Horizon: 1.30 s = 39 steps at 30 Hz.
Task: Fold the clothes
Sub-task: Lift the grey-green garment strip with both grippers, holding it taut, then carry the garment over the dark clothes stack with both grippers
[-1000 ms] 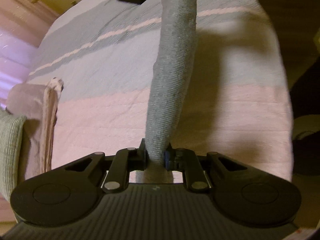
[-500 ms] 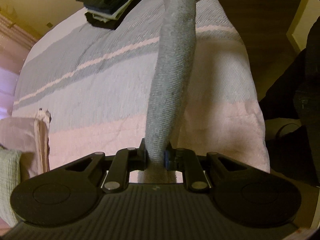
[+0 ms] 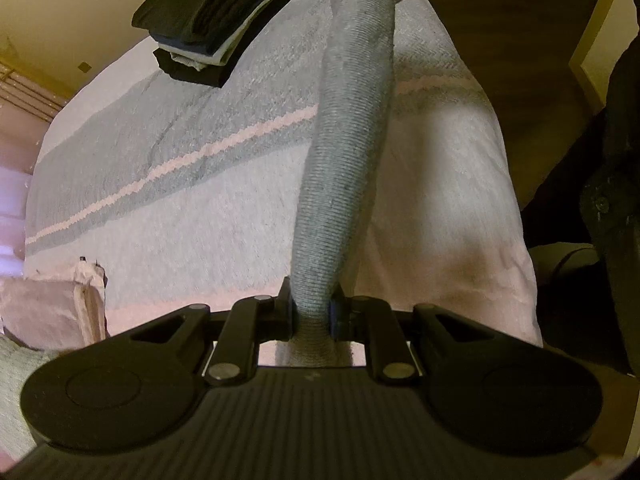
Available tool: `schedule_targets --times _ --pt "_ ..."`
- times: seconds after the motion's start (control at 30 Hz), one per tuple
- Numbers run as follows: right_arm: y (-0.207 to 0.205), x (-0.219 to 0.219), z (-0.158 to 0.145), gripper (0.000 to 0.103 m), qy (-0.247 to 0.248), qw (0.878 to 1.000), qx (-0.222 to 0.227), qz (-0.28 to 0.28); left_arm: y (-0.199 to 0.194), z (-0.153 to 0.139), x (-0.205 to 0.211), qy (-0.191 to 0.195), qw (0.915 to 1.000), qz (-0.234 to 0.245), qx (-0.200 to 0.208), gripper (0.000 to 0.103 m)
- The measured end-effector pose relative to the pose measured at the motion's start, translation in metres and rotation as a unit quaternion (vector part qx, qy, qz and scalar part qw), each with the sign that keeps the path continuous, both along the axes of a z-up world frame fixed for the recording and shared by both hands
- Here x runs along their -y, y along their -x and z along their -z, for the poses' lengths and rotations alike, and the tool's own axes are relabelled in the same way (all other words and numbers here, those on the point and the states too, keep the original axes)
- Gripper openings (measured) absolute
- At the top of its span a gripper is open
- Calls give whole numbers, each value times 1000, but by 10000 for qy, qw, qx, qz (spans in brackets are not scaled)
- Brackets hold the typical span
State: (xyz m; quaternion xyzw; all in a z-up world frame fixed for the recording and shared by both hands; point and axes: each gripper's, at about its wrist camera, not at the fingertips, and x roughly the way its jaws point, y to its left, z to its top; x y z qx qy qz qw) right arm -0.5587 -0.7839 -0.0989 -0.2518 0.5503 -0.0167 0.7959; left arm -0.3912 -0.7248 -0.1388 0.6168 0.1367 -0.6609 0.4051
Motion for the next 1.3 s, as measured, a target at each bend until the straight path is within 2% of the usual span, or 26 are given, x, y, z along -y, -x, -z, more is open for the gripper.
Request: schedule_targets --times 0.47,1.0,1.17,1.3 --pt "30 35 -7 16 15 10000 72 33 28 -4 37 -15 10000 -61 29 13" --pt "41 19 -38 16 300 9964 -30 793 21 -26 53 269 9971 686 -182 13" --pt "53 26 -55 16 451 9942 0 973 28 -41 74 363 9947 955 -118 13" --pt "69 50 -73 16 575 9917 69 1152 39 -58 105 482 9919 1176 -35 13"
